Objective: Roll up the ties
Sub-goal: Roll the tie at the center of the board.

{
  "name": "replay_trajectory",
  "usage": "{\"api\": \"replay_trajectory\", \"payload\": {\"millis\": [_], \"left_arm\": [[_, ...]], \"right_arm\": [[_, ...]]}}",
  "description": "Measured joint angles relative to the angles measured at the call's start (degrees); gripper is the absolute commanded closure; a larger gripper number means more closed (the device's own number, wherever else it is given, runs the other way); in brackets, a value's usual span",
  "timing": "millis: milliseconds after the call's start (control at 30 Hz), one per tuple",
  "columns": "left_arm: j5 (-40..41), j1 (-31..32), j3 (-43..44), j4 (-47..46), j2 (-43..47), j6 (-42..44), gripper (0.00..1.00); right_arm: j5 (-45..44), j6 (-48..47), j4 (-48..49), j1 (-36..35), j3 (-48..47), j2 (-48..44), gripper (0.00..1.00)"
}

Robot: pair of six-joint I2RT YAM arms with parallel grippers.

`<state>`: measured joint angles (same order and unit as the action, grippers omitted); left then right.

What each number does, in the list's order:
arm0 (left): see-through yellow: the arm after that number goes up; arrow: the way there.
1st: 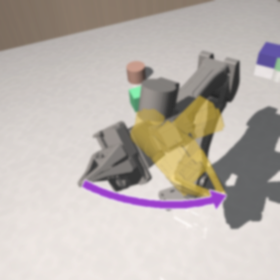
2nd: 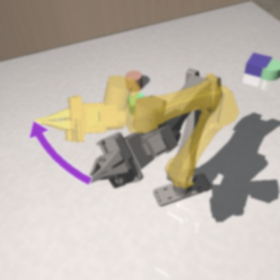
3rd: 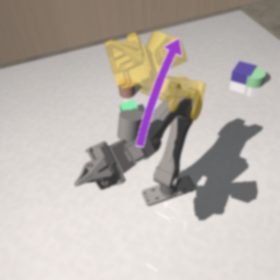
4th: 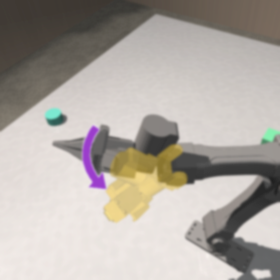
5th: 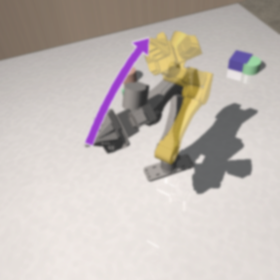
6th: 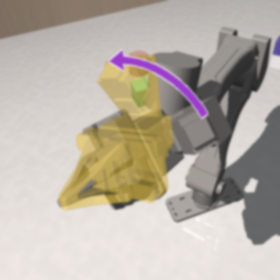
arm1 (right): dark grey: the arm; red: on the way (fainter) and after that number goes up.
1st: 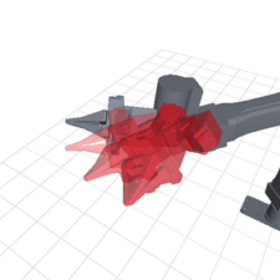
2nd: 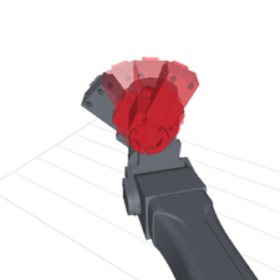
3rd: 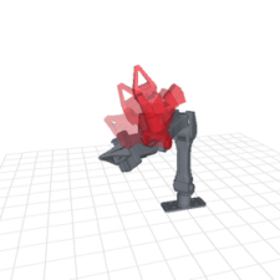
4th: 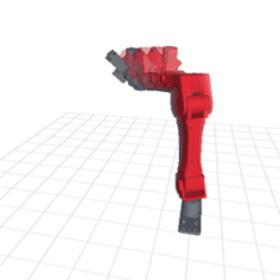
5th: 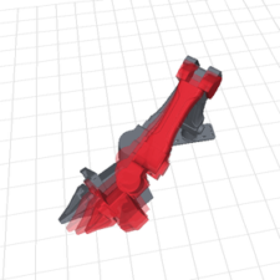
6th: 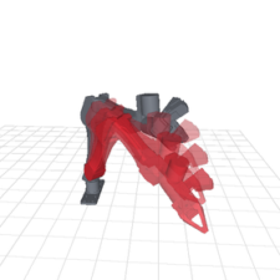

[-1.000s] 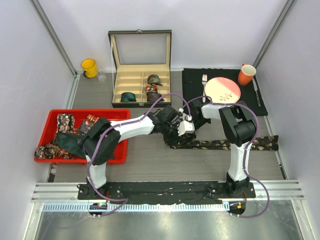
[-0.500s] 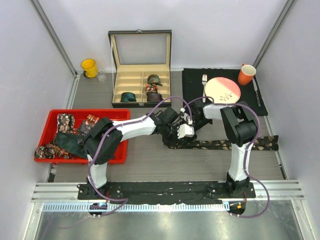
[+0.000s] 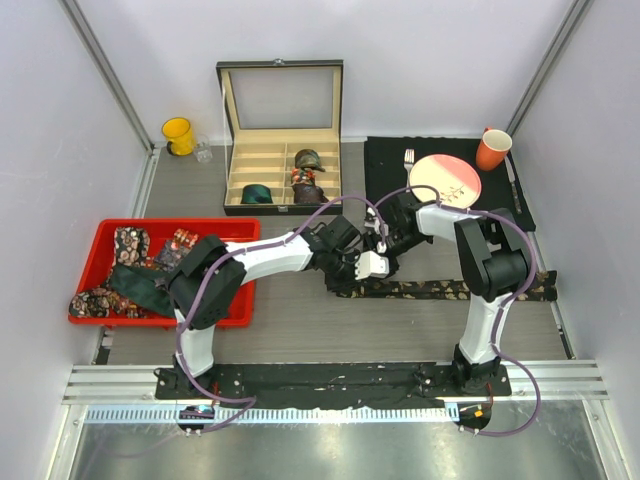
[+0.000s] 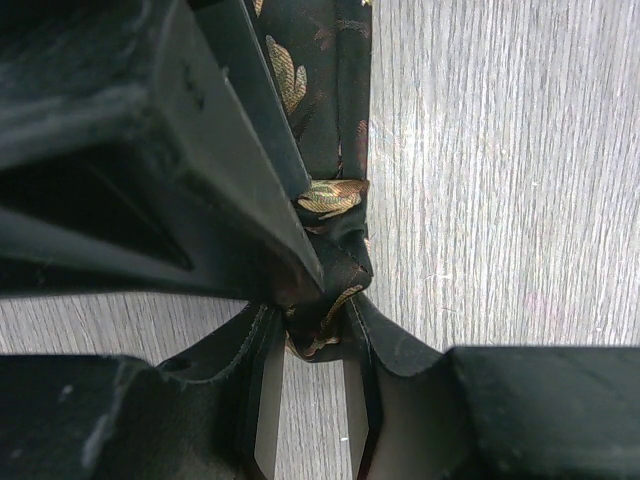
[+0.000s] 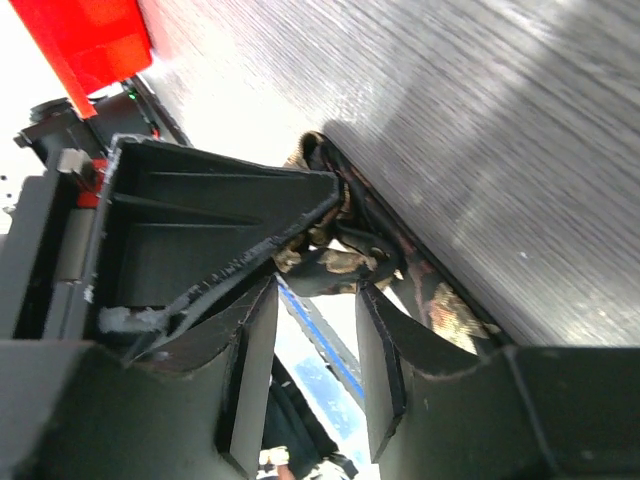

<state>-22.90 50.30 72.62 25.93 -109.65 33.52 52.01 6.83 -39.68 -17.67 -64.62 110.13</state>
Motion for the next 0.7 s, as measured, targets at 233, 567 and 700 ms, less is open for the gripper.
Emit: {"api": "replay_trajectory", "payload": {"millis": [233, 567, 700], "left_arm": [[0.04, 0.0, 0.0, 0.07, 0.0, 0.0, 0.68], [1.25, -0.07, -0.63, -0.31, 0.0, -0.28, 0.41], [0.24, -1.79, -3.54, -0.85, 1.75, -1.11, 0.32]], "right_arm": [[0.48, 1.84, 1.29, -1.55, 0.31, 0.31, 0.6], [-1.55, 1.16, 1.75, -1.84, 0.46, 4.07, 0.99], [-1.6, 0.24, 1.55, -1.77, 0.48, 4.28, 0.99]]}}
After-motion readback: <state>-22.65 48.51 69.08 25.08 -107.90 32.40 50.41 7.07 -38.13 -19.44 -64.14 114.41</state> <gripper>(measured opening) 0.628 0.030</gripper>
